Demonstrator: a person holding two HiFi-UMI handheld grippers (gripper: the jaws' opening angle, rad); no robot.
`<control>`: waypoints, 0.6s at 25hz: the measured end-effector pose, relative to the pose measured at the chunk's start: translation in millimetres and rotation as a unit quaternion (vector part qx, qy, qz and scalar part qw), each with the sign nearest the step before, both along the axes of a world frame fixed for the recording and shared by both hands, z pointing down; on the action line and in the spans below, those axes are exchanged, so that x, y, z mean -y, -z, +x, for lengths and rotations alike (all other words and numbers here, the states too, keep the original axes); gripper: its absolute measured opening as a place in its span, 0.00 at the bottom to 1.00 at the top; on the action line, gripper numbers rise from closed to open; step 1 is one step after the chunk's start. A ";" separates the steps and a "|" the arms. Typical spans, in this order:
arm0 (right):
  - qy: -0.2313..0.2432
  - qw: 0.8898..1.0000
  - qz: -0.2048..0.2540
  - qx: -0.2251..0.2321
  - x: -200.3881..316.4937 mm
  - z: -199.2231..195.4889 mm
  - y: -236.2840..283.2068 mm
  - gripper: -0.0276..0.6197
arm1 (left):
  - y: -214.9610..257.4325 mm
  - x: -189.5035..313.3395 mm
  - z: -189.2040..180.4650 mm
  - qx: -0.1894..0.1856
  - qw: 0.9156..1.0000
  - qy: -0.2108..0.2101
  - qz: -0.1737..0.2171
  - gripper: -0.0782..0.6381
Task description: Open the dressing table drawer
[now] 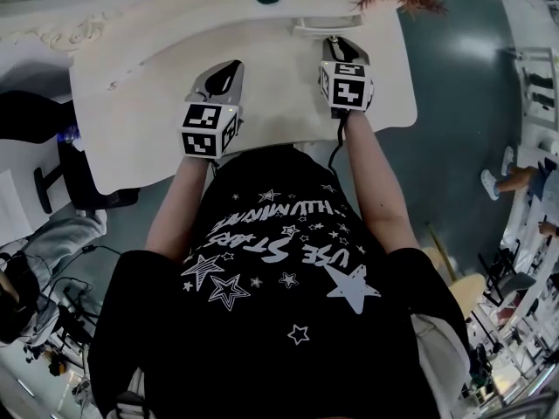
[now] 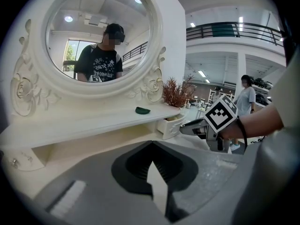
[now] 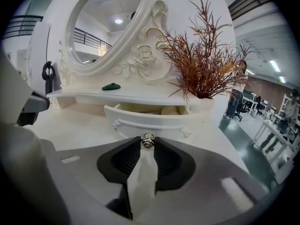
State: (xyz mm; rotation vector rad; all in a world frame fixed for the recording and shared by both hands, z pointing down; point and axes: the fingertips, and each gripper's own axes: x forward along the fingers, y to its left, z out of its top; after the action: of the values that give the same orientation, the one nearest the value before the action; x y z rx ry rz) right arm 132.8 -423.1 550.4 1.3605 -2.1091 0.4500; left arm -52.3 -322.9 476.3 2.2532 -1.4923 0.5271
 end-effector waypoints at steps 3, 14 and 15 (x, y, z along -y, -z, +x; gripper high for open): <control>0.000 1.000 -0.002 0.000 -5.8 2.1 -0.4 0.23 | 1.0 -4.5 1.2 0.001 1.000 0.000 0.001 0.11; 0.002 1.000 -0.007 -0.001 -29.0 11.2 -2.6 0.23 | 4.4 -22.2 7.0 0.003 1.000 0.004 0.002 0.11; 0.002 1.000 -0.007 -0.001 -30.6 11.0 -2.5 0.23 | 4.3 -23.2 7.2 0.003 1.000 0.004 0.002 0.11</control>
State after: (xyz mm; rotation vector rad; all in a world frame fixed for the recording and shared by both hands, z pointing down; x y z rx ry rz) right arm 143.8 -392.6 553.0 1.3484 -2.1027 0.4620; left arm -45.1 -299.8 472.0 2.2499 -1.5056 0.5281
